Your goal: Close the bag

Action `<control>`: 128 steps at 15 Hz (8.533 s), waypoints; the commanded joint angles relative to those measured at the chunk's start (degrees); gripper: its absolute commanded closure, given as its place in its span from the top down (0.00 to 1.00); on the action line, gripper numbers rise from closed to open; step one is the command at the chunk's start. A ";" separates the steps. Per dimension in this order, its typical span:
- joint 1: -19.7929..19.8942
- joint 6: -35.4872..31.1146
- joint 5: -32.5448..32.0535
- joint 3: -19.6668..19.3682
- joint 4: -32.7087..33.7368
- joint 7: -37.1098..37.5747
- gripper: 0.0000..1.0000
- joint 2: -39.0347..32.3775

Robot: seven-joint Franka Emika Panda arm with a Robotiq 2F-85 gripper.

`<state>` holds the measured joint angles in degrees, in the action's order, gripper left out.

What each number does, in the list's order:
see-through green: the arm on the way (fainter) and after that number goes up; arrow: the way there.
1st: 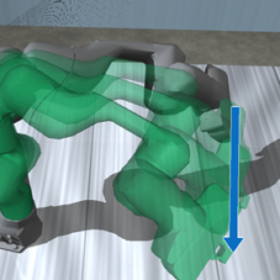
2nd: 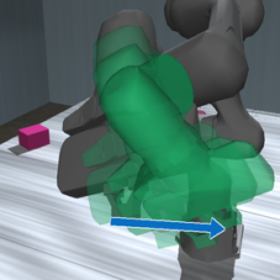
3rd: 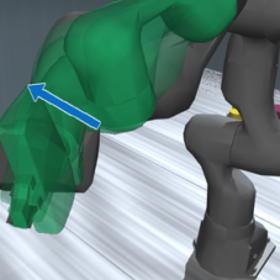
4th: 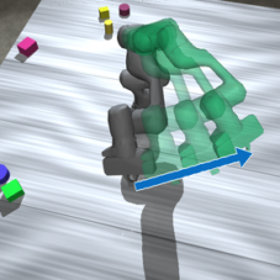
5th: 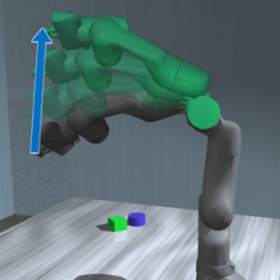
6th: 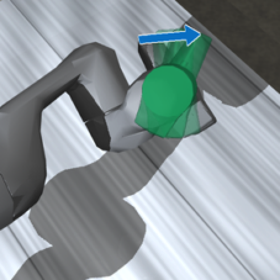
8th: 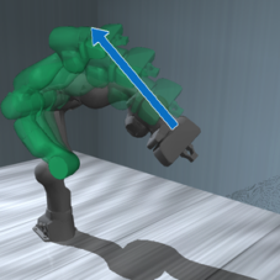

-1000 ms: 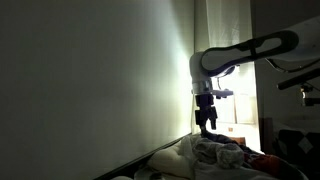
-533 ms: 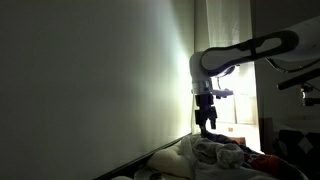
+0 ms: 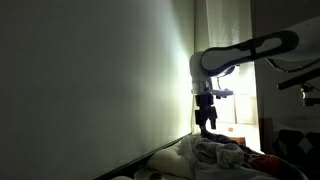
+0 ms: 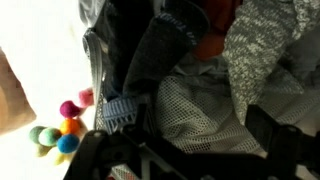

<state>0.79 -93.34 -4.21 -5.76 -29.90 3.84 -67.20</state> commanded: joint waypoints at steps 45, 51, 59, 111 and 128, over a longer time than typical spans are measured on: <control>-0.82 -12.35 -2.18 -0.61 5.12 2.25 1.00 -4.83; -1.23 -13.09 -2.17 -0.67 4.36 2.79 1.00 -5.37; -1.72 -14.67 -2.31 -0.82 4.33 2.27 1.00 -6.44; 0.00 -6.89 3.99 3.91 8.33 24.25 0.86 -5.88; 0.96 -11.42 2.48 3.61 3.84 27.45 1.00 -4.64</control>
<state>1.79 -103.44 -1.56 -1.69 -25.00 29.70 -72.72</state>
